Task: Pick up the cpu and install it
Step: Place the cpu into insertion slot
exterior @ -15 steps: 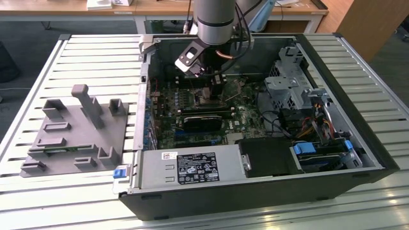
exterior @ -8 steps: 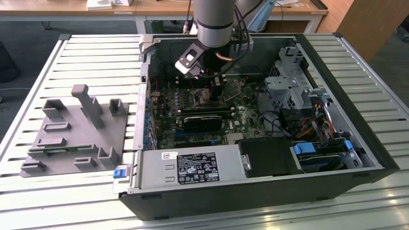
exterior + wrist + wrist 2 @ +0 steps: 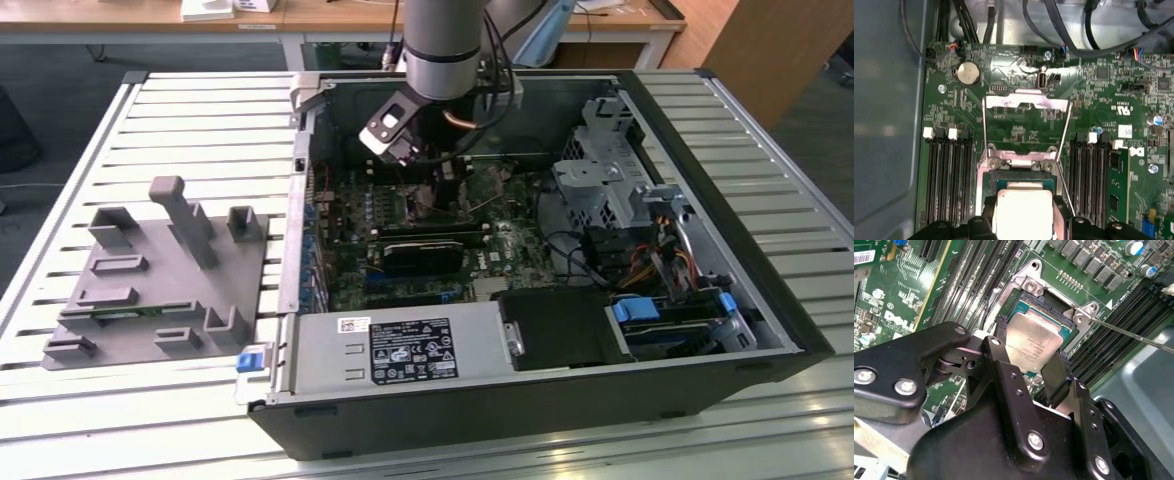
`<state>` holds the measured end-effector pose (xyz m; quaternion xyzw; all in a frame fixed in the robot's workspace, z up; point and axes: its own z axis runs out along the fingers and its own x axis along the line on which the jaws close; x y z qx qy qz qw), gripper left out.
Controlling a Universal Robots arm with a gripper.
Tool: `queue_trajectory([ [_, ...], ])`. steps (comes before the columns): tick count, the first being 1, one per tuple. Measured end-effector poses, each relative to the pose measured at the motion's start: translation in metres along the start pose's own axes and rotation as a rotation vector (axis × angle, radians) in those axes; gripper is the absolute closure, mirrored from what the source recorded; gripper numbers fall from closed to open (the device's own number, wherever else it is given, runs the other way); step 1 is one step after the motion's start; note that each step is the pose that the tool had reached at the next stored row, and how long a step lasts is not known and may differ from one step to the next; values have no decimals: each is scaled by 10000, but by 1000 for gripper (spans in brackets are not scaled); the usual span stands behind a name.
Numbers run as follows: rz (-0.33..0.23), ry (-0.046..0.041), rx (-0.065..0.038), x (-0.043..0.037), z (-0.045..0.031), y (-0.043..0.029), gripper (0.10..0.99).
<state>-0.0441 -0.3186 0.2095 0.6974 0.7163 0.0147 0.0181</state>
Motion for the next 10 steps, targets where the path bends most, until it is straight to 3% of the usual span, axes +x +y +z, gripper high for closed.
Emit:
queue_trajectory([
  [10,167,-10,3,11,68,-5,557],
])
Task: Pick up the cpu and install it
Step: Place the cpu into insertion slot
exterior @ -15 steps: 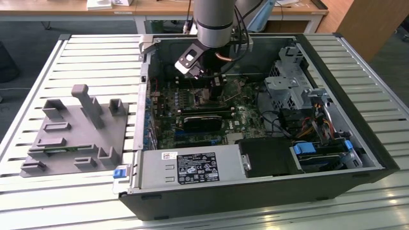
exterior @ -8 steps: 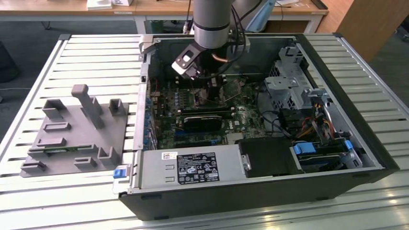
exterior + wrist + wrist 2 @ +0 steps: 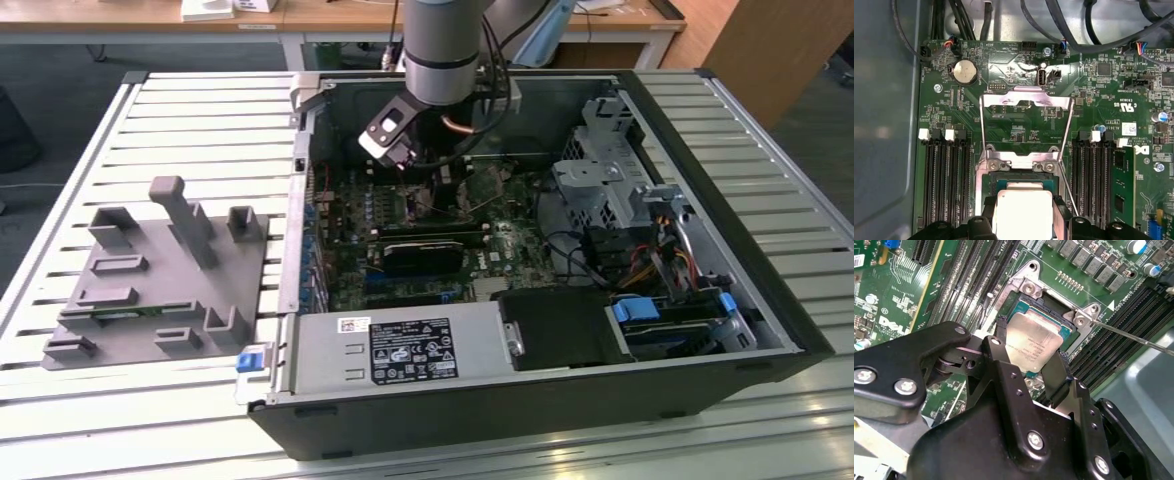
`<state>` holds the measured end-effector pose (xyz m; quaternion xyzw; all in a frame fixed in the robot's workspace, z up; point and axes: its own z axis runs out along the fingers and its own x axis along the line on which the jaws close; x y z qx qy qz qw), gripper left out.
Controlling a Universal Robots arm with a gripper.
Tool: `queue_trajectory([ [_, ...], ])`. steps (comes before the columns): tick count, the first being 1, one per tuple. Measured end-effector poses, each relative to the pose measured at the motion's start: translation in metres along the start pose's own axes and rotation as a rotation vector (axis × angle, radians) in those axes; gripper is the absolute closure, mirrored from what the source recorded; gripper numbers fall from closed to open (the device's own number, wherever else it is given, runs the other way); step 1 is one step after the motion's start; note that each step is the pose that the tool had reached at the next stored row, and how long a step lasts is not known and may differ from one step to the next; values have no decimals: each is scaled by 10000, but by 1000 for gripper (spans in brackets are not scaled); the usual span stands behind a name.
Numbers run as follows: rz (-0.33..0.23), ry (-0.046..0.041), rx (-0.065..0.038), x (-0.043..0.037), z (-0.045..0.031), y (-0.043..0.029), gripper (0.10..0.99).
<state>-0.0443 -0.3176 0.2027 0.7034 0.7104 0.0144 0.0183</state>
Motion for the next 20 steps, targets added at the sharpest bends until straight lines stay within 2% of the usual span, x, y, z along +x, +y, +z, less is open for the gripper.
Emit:
queue_trajectory([
  [9,8,2,5,16,58,0,557],
  [20,10,-1,9,29,84,3,557],
])
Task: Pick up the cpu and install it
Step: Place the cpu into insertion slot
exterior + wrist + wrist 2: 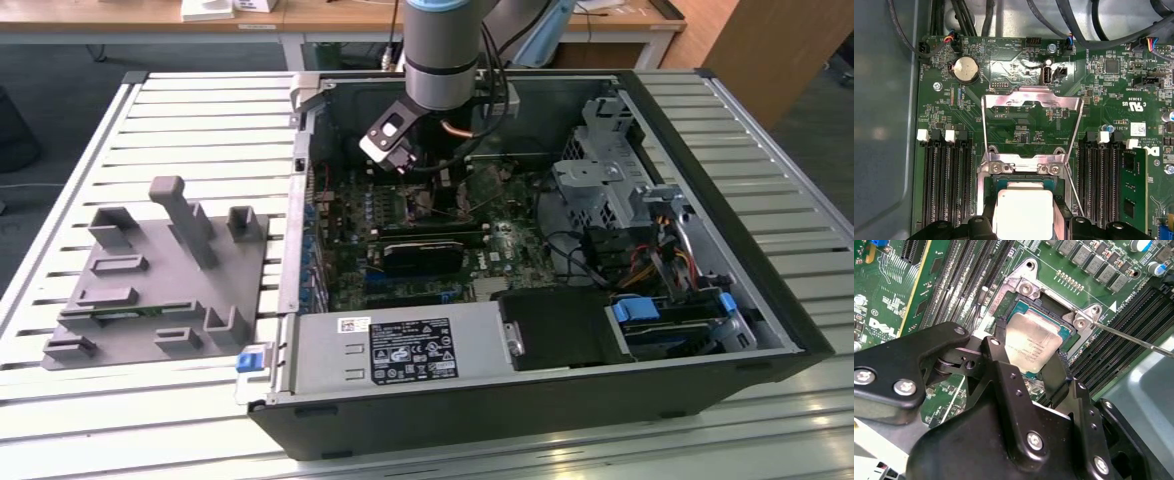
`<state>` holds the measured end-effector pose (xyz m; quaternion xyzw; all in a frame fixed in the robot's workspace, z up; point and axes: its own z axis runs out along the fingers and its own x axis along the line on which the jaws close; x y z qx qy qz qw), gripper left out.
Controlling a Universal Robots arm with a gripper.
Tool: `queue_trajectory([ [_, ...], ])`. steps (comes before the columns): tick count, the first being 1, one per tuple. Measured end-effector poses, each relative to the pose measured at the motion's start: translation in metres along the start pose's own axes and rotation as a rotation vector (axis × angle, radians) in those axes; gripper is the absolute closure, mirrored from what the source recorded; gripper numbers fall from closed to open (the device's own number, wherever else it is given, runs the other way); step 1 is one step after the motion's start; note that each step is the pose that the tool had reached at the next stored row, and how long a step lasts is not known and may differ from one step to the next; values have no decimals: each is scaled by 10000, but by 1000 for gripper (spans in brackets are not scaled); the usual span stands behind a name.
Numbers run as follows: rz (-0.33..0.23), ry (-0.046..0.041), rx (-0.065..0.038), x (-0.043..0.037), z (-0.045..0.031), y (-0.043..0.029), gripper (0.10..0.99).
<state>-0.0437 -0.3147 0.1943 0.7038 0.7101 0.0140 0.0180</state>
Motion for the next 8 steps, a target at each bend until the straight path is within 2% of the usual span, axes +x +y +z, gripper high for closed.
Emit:
queue_trajectory([
  [7,0,6,-5,1,3,1,541],
  [8,0,4,-4,1,2,1,482],
])
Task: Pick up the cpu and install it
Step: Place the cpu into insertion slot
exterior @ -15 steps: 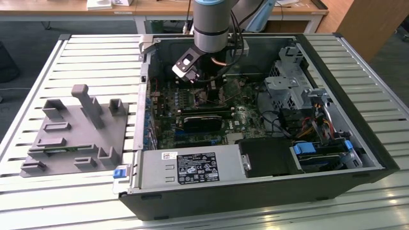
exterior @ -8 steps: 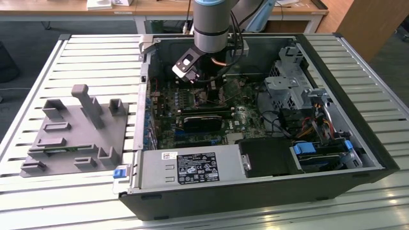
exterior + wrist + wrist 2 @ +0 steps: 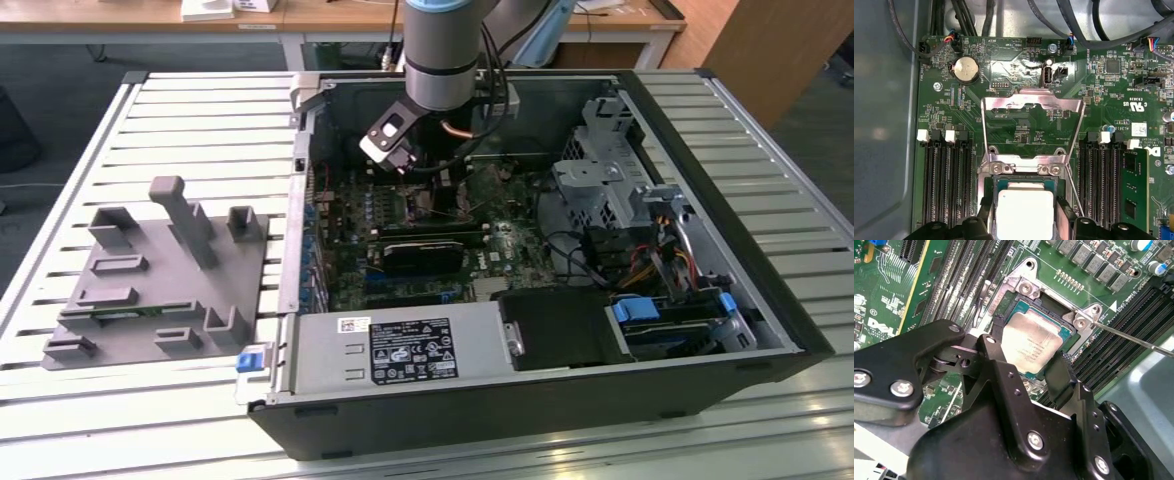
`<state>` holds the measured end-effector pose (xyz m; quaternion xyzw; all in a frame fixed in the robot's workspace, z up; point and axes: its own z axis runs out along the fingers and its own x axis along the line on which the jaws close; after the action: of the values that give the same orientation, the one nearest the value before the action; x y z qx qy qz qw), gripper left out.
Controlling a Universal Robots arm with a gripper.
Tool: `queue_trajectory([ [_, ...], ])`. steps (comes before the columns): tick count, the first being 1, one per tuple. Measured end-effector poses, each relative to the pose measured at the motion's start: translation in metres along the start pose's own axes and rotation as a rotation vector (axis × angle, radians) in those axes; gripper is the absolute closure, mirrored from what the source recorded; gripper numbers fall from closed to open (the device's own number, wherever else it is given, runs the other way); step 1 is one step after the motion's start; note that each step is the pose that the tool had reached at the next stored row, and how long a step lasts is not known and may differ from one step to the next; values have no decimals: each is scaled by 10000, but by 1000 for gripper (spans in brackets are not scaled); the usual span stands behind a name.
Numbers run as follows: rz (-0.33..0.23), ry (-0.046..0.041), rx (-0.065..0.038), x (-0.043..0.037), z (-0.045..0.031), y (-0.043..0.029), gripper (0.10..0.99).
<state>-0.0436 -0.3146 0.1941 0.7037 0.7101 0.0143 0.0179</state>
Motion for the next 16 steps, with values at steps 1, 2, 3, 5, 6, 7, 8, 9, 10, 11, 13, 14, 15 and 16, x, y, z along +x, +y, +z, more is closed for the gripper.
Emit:
queue_trajectory([
  [1,0,-2,1,-1,-1,0,482],
  [2,0,-4,2,-1,-1,0,482],
  [3,0,-3,2,-1,-1,0,482],
  [5,0,-4,2,-1,-1,0,482],
  [6,0,-9,2,-1,-2,0,482],
  [7,-2,-24,4,-1,-7,0,482],
  [8,-2,-32,4,-1,-18,0,482],
  [9,-2,-32,3,-1,-33,1,482],
  [10,-2,-30,2,-1,-51,2,482],
  [11,-1,-32,3,-1,-69,3,482],
  [13,-1,-32,2,-1,-102,4,494],
  [14,-1,-32,3,-1,-113,5,557],
  [15,-1,-31,2,-1,-117,5,616],
  [16,-1,-32,3,-1,-121,5,616],
])
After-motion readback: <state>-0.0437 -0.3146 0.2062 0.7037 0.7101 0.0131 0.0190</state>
